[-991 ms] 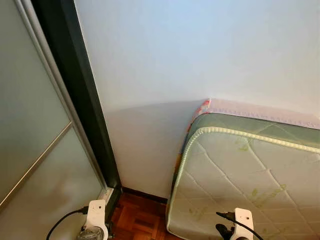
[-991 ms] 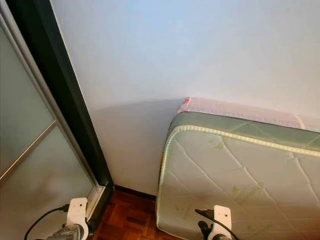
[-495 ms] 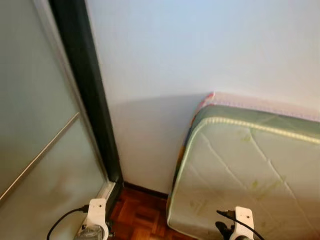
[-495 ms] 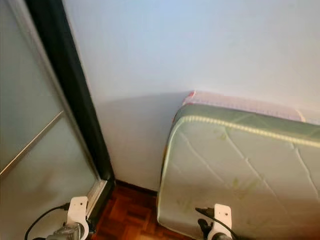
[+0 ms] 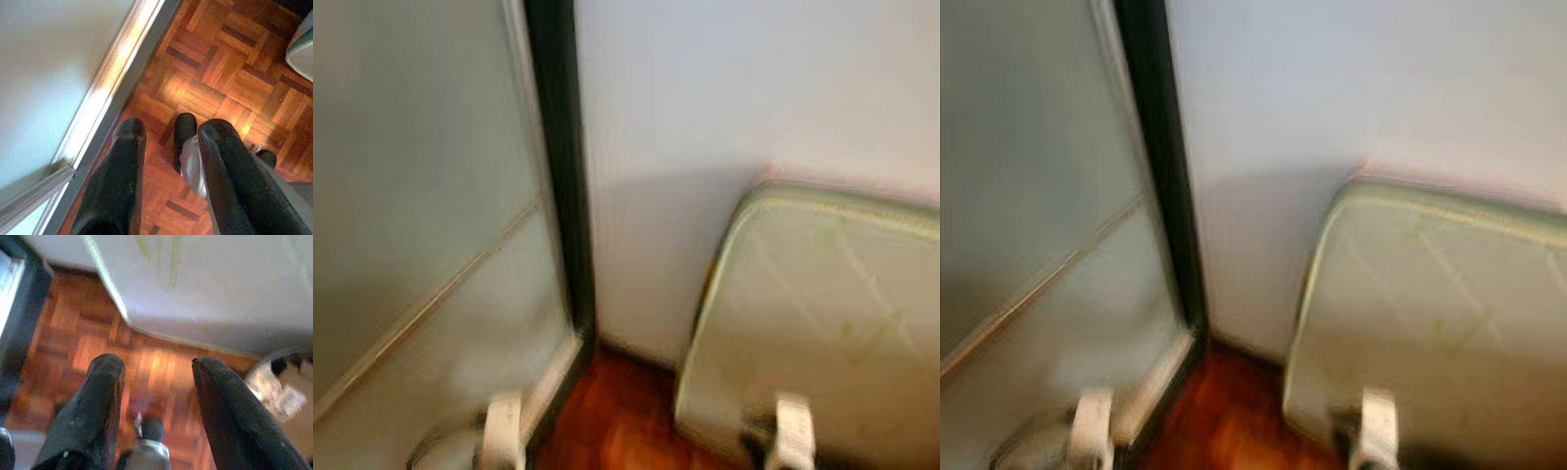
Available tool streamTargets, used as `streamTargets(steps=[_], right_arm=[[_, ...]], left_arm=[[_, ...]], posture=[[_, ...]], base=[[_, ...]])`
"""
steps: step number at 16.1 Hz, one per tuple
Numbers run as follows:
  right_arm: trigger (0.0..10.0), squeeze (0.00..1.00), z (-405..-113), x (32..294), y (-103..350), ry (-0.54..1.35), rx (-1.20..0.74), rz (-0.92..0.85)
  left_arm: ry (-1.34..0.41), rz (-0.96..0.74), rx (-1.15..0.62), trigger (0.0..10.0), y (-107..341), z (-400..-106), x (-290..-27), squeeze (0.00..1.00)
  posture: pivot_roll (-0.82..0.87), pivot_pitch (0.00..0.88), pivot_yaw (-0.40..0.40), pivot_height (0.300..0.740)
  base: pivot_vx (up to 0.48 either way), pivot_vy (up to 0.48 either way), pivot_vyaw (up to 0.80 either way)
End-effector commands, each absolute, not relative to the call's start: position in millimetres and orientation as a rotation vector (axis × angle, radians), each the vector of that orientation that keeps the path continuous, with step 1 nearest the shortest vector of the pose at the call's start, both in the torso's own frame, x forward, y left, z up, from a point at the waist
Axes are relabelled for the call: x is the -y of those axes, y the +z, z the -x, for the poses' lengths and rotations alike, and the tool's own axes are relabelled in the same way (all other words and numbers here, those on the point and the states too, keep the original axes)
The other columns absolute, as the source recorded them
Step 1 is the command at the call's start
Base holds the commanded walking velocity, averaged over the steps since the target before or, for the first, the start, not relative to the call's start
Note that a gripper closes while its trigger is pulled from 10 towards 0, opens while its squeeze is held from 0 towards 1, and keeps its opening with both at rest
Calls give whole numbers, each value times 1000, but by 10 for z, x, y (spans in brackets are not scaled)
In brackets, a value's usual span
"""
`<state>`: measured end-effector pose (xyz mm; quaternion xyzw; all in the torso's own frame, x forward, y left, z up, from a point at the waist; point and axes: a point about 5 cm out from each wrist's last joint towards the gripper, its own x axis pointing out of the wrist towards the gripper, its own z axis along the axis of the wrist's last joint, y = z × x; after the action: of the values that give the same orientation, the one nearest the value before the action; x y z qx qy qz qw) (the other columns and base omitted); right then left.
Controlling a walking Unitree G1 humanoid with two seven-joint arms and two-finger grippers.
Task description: Clean up the room
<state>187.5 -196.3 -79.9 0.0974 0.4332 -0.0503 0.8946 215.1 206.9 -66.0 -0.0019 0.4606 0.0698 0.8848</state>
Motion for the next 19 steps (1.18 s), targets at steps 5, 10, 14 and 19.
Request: streamTargets(steps=[5,10,14,19], right_arm=[[10000,0,-1870,2007,-795,-141,-889,-214],[10000,0,-1856,2004,-806,-149,-904,-225],[10000,0,-1860,2007,-804,-141,-911,-213],[10000,0,-1862,2012,-804,-138,-918,-206]], left_arm=[[116,-15,-965,10000,-650,-2177,-2040,0],[127,-12,-967,10000,-652,-2173,-2042,0],[132,-4,-961,10000,-648,-2181,-2040,0],[136,-2,-962,10000,-645,-2186,-2041,0]], posture=[[25,0,-58,740],[26,0,-58,740],[26,0,-59,740],[15,0,-60,740]], base=[[-117,0,0],[0,0,-399],[0,0,-781],[0,0,-781]])
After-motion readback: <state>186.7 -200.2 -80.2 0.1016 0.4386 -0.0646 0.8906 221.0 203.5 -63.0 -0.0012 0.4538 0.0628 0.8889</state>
